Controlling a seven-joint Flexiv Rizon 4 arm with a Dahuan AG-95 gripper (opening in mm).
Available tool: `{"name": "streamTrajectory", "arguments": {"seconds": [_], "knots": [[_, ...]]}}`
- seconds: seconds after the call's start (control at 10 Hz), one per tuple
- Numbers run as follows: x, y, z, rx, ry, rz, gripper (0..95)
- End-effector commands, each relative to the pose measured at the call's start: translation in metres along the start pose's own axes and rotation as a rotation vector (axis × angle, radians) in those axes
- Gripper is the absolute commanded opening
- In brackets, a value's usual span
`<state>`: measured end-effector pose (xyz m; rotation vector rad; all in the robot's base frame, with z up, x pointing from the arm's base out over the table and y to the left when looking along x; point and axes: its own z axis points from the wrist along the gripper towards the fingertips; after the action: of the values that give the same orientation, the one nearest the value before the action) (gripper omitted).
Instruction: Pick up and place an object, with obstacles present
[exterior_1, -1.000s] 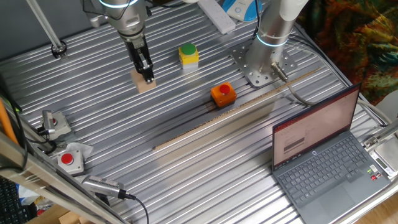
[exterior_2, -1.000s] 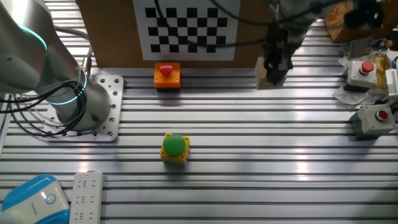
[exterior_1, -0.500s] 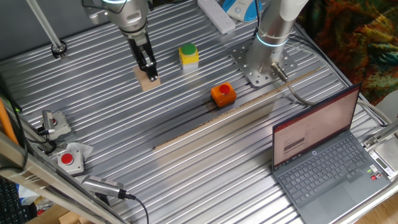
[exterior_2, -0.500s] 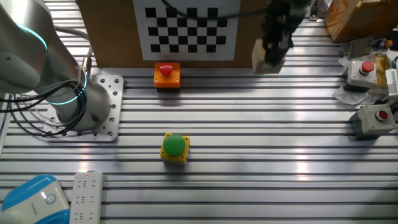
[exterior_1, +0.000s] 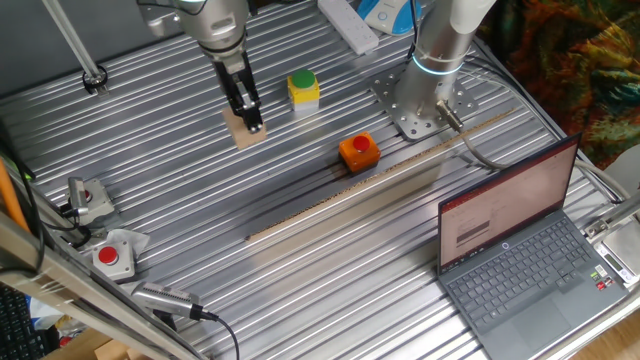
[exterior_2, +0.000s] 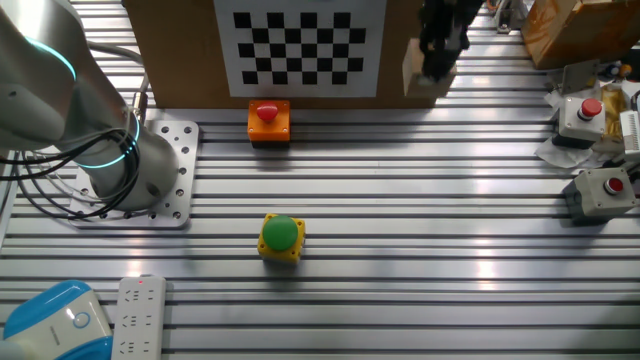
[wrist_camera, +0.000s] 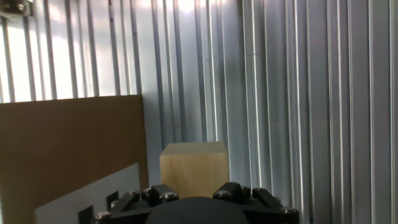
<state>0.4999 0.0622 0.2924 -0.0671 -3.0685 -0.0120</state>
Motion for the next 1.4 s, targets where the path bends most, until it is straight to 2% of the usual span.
{"name": "streamTrajectory", "arguments": {"seconds": [0.1,0.3,0.9,1.1,1.4], "knots": [[0.005,0.013,-0.005,0.005,0.003,0.012,0.0],[0.01,0.023,-0.01,0.008,0.013,0.02,0.0],[0.029,0.056,-0.021,0.01,0.009,0.056,0.0],[0.027,0.061,-0.024,0.004,0.011,0.058,0.0],[0.019,0.075,-0.032,0.015,0.021,0.069,0.0]]}}
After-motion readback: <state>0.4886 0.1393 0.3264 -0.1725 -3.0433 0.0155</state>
